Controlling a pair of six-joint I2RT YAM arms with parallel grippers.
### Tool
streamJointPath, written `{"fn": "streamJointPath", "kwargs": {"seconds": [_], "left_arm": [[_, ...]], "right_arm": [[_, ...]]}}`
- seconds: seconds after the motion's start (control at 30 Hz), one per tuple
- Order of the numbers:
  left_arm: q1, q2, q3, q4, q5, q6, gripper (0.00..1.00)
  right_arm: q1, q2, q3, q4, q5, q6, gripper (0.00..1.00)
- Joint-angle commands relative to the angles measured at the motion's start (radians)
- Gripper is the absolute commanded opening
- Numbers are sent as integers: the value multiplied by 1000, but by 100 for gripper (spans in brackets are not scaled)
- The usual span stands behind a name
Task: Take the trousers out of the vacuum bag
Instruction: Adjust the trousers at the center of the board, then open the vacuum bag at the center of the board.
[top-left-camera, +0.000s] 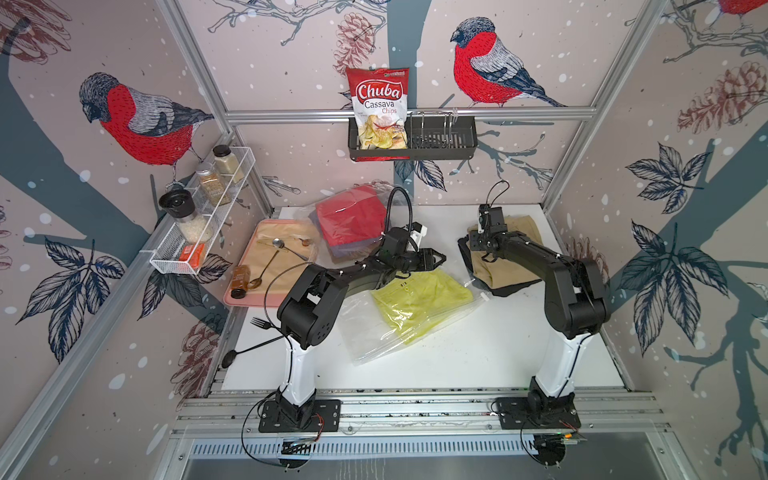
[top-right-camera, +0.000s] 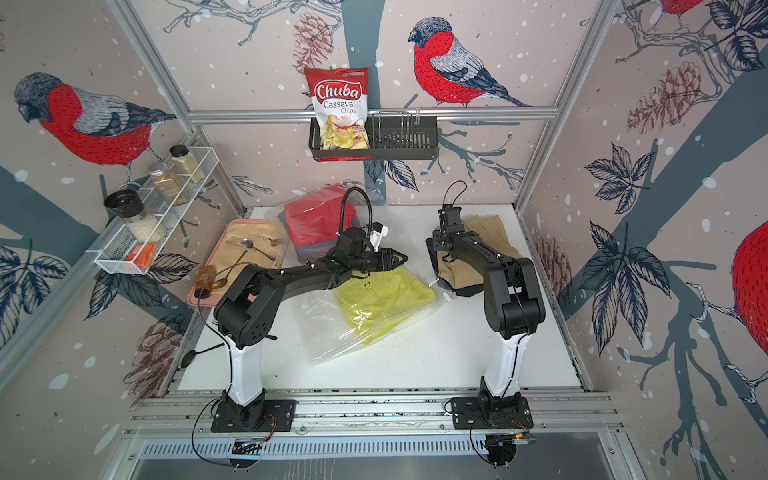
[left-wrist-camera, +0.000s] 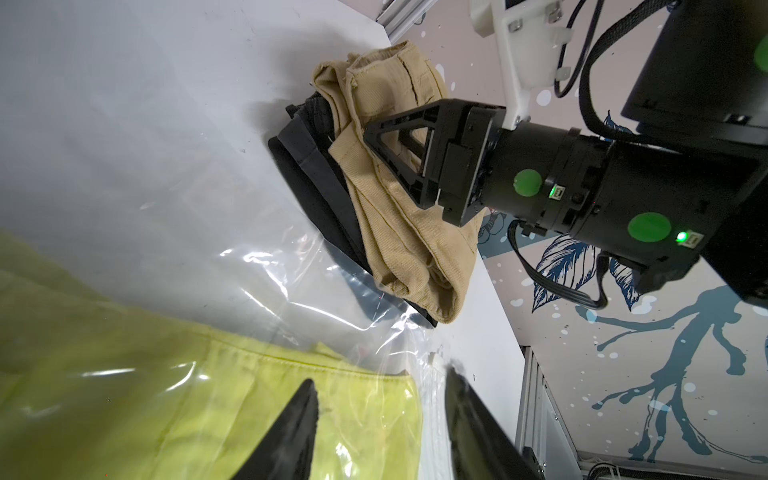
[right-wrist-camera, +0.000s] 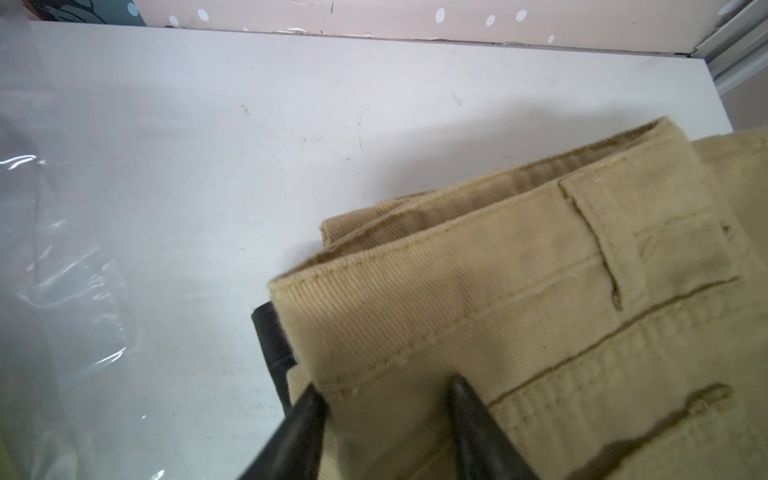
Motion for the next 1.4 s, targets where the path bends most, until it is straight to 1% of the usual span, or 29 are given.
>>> {"fn": "streamJointPath", "kwargs": {"seconds": [0.0, 0.13, 0.2, 0.3, 0.43, 0.53, 0.57, 0.63, 0.73, 0.93, 1.03, 1.17, 1.27, 1.37], "left_arm": [[0, -12, 0, 21, 8, 11, 51], [1, -21, 12, 1, 15, 24, 52], [1, -35, 29, -40, 7, 51, 52], [2, -64, 63, -155, -30, 129, 58], [0, -122, 69, -307, -100, 241, 71], [-8, -177, 58, -417, -151, 317, 94], [-18, -203, 49, -449, -177, 341, 97], [-44, -255, 24, -510, -253, 393, 97], [-95, -313, -10, -598, -384, 435, 98], [-205, -391, -98, -702, -540, 429, 97], [-251, -416, -124, -753, -599, 413, 97], [-331, -439, -150, -800, -674, 399, 98], [-408, -443, -151, -836, -766, 376, 98], [-477, -415, -134, -879, -890, 356, 98]], "right_arm": [[-7, -38, 0, 3, 1, 28, 71], [-26, -128, -36, 5, -45, 50, 88], [-37, -197, -88, 27, -98, 73, 93], [-51, -303, -177, 46, -164, 127, 100], [-63, -428, -294, 44, -243, 215, 100], [-67, -534, -391, 64, -315, 267, 100], [-69, -567, -417, 68, -340, 285, 100], [-69, -639, -475, 83, -405, 315, 100], [-63, -744, -552, 96, -489, 359, 100], [-56, -937, -710, 132, -664, 457, 100], [-51, -1028, -783, 114, -740, 486, 100], [-32, -1156, -899, 111, -788, 532, 100], [-15, -1240, -969, 107, -789, 558, 100], [-4, -1300, -1015, 96, -783, 577, 100]]}}
